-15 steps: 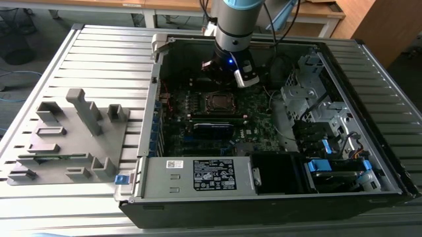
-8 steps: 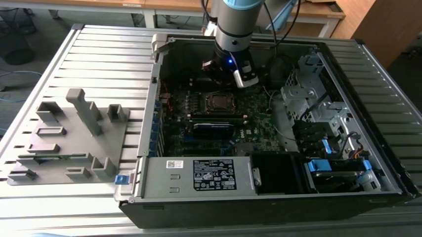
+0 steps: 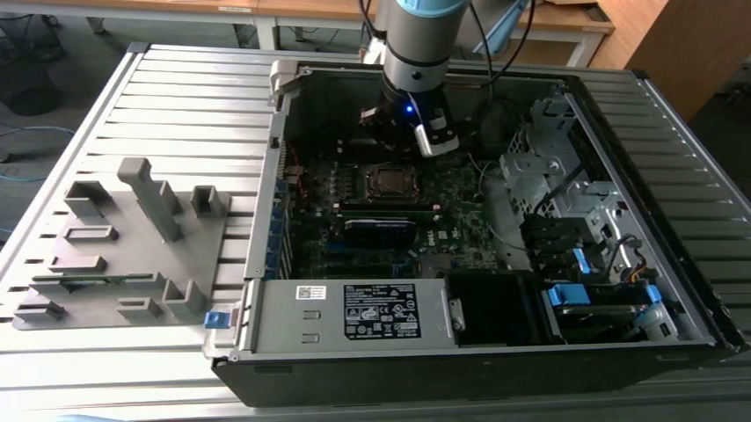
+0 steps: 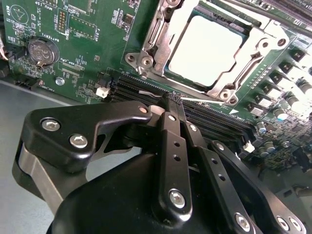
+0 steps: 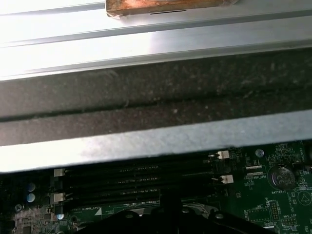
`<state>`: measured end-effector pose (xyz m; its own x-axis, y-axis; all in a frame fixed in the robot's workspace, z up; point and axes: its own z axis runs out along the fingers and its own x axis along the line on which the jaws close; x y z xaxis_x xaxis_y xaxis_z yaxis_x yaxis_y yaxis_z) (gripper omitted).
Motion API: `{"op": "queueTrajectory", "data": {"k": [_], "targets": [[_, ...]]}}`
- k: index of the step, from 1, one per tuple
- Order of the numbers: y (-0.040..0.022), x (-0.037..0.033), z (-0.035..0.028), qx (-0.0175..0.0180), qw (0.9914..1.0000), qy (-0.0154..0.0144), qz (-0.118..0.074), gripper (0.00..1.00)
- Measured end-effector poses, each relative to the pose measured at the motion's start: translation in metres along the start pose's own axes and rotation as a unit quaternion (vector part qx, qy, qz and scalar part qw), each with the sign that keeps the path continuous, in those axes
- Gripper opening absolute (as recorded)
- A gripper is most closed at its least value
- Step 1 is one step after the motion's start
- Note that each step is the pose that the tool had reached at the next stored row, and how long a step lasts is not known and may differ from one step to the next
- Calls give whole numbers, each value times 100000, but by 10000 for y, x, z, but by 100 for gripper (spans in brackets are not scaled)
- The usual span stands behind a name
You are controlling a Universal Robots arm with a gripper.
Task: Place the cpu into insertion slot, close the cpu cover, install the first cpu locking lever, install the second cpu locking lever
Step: 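Install the first cpu locking lever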
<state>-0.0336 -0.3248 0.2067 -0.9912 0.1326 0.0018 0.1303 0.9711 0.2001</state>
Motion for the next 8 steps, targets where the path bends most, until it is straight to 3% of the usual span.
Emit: {"op": "queueTrajectory", "data": {"k": [8], "targets": [[10, 1, 3, -2, 99993, -241, 1193, 10]]}}
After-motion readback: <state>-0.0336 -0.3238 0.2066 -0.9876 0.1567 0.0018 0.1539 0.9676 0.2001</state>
